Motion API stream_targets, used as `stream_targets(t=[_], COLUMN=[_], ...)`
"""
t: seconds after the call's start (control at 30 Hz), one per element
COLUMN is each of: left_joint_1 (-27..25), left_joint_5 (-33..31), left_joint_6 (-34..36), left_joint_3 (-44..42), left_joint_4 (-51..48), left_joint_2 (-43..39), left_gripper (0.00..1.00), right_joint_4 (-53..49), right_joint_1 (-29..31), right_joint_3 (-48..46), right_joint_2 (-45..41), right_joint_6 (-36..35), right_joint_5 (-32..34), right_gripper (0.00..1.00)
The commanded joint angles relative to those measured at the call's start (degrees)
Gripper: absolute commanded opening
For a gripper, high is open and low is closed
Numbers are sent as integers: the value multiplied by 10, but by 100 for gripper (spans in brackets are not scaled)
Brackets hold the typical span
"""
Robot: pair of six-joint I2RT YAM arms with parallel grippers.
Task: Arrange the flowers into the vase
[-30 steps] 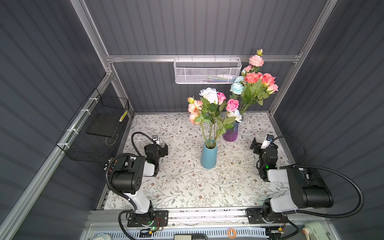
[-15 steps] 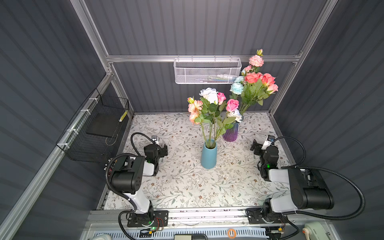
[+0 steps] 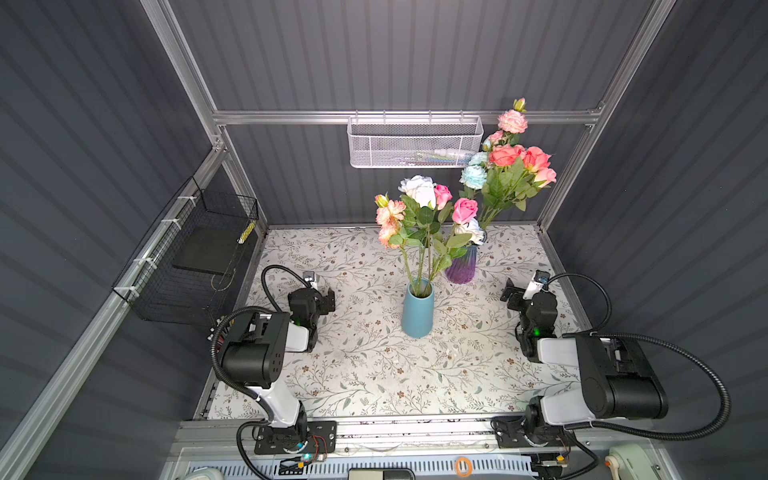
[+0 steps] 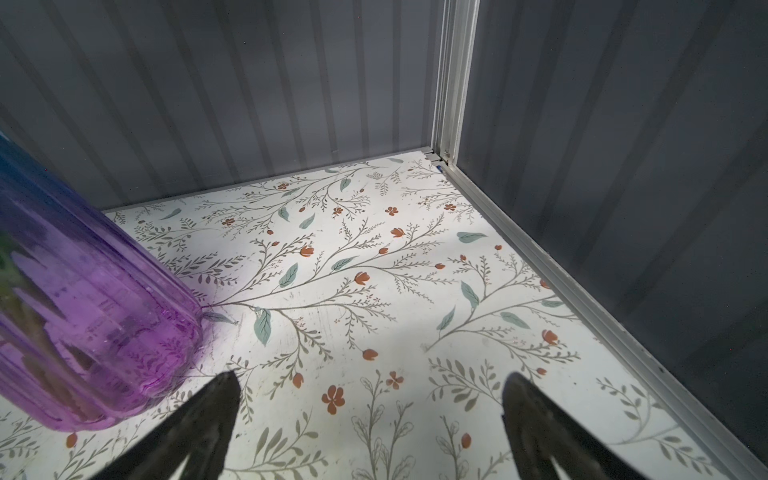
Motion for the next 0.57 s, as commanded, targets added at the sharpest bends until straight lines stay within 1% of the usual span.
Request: stream_targets(t=[0.0, 0.53], left_joint_1=[3, 3], left_joint_5=[-8, -7], left_joint_6=[-6, -7], left_joint_3=[5, 4], left_joint_4=[2, 2], left_joint_2=[3, 3], left_gripper=[100, 100], right_joint_4=[-2, -7], right_joint_1=[3, 4], right_joint_3=[-3, 0], right_joint_2=[-3, -2], right_joint_6=[2, -1], right_joint_5=[-1, -7], right_gripper=[99, 99])
